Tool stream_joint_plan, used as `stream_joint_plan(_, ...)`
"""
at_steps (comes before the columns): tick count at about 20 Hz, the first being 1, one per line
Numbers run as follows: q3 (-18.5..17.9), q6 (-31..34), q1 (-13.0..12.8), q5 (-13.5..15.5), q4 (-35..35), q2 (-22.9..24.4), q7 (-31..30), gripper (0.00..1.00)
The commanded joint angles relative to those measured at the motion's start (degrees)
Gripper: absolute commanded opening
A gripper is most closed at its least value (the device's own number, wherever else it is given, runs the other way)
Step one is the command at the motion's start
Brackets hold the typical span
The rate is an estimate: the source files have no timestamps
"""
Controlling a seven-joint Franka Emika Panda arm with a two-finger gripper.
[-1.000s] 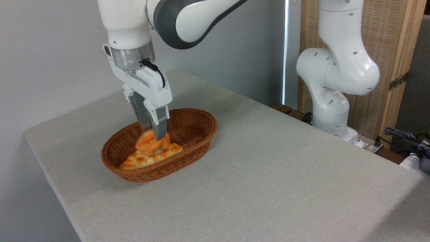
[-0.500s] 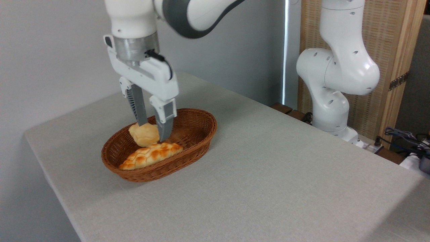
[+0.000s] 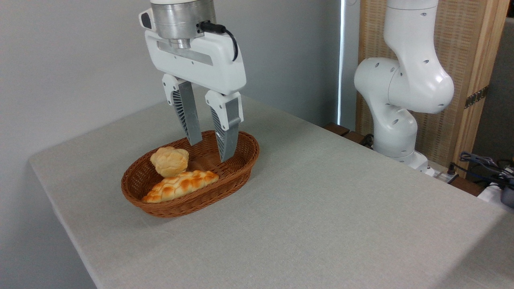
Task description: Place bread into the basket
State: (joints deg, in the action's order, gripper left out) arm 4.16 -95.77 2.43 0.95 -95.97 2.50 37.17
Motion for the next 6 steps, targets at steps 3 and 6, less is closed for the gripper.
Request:
stream_joint_plan(3, -0.4, 1.6, -1.4, -0.2, 1.9, -1.8, 0.0, 1.00)
stream_joint_plan(6, -0.4, 1.6, -1.5, -0.2, 1.9, -1.8, 0.2, 1.00)
